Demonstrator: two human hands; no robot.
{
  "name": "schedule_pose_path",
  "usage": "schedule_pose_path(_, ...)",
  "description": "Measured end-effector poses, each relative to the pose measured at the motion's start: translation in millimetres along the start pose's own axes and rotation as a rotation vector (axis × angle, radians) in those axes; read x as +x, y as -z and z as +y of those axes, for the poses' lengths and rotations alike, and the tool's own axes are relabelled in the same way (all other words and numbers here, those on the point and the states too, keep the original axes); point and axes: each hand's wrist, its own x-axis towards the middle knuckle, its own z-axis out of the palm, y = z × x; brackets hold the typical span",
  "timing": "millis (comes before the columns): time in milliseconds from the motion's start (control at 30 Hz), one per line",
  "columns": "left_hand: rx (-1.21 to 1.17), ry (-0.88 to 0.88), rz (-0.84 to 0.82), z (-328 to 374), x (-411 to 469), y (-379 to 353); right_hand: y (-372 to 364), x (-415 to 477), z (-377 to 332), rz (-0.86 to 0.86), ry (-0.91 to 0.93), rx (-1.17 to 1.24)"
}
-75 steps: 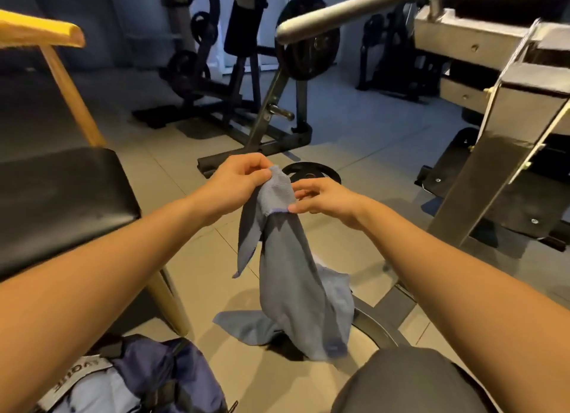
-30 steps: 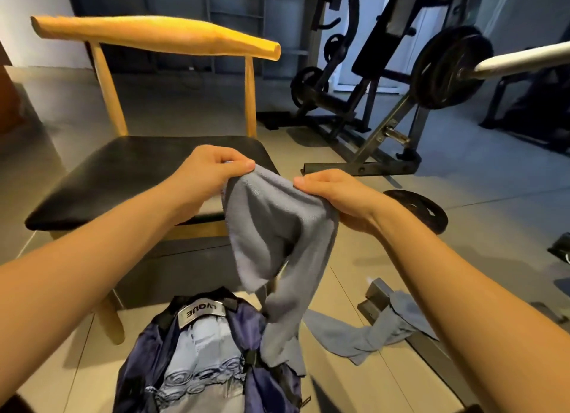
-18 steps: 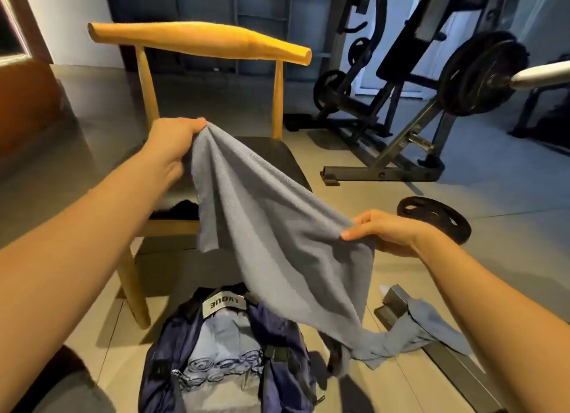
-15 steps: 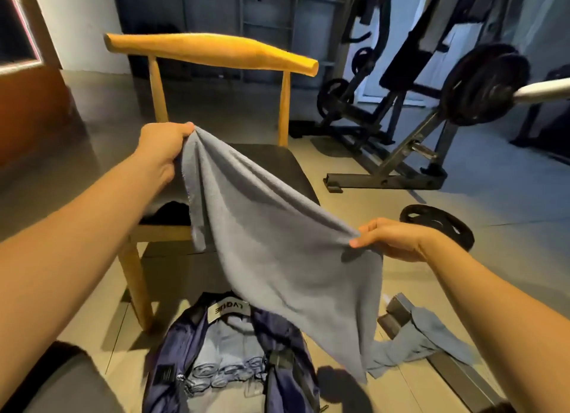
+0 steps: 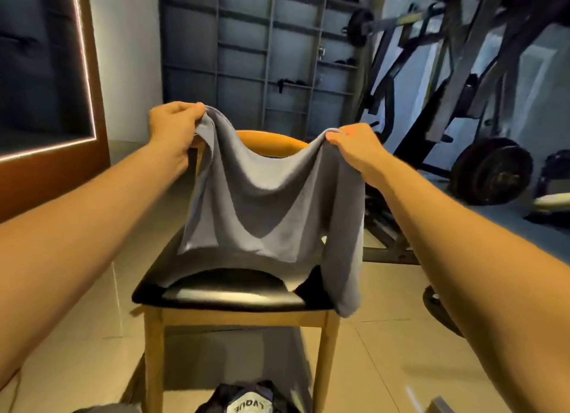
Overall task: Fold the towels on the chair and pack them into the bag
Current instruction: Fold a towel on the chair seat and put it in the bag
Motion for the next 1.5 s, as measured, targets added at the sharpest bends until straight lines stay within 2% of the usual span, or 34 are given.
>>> schedule_pose_path(167, 0.13, -0.028, -0.052, -48.5, 0.7, 4.0, -52.2, 17.1, 17.4, -0.078, -0.009, -0.076)
schedule_pose_path(233, 0.182, -0.008, -0.052, -76.3, -10.4, 0.7, -78.6, 13.0, 38.2, -0.235, -0.054, -0.043)
schedule_pose_path(333, 0.256, 0.038, -0.038, -118.4, -23.9, 1.4, -105.6, -4.1, 76.9, -0.609, -0.196, 0.07)
schedule_pose_path(367, 0.28, 0.041, -0.029, -128.9, -29.4, 3.3, -107.8, -8.3, 91.8, -0.632, -0.204, 0.03)
schedule_pose_path(467, 0.353, 0.055, -0.06, -161.5, -42.7, 8.2, -100.7, -19.1, 146.6, -0.479, -0.21, -0.09)
schedule_pose_path(533, 0.392, 0.057, -0.125, -175.6, -58.5, 7.4, -92.3, -30.6, 180.6, -0.445, -0.242, -0.197)
schedule_pose_path(600, 0.44, 0.046, -0.191, -186.4, -74.0, 3.4, -92.9, -43.9, 204.8, -0.484, -0.221, -0.285)
schedule_pose_path(667, 0.477, 0.019, -0.247, -192.5, -84.3, -0.6, -102.4, -52.1, 217.8, -0.478, -0.22, -0.225)
schedule_pose_path(900, 0.56, 0.049, -0.261, -191.1, -97.9, 0.0, -117.6, -55.2, 197.3, -0.627, -0.222, -0.199)
schedule_pose_path(967, 0.563, 0.069, -0.263, -194.5, -102.3, 3.9, -108.4, -50.2, 191.4, -0.518, -0.203, -0.118)
schedule_pose_path(1100, 0.515, -0.004, -0.232, -194.3, -105.5, 7.2, -82.5, -43.8, 183.6, 0.198, 0.104, -0.103)
schedule_pose_path(1133, 0.506, -0.038, -0.222, -193.1, -107.2, 6.4, -78.9, -50.5, 182.6, 0.286, 0.188, -0.127)
schedule_pose_path(1167, 0.5, -0.064, -0.218, -192.2, -109.4, 5.5, -78.9, -58.8, 185.8, 0.293, 0.244, -0.162)
schedule_pose_path(1200, 0.502, -0.079, -0.221, -192.0, -112.3, 4.6, -80.1, -69.3, 191.2, 0.217, 0.274, -0.218)
schedule_pose_path(1300, 0.555, -0.089, -0.25, -199.1, -119.4, 5.4, -85.7, -99.1, 216.6, -0.31, 0.248, -0.452)
schedule_pose_path(1367, 0.599, -0.078, -0.271, -205.6, -122.9, 8.2, -84.1, -109.1, 224.5, -0.545, 0.249, -0.542)
schedule_pose_path(1433, 0.635, -0.07, -0.291, -207.4, -126.9, 9.8, -81.8, -111.9, 222.1, -0.537, 0.198, -0.509)
schedule_pose_path(1500, 0.638, -0.04, -0.32, -204.4, -129.7, 10.5, -84.2, -109.7, 218.3, -0.419, 0.115, -0.45)
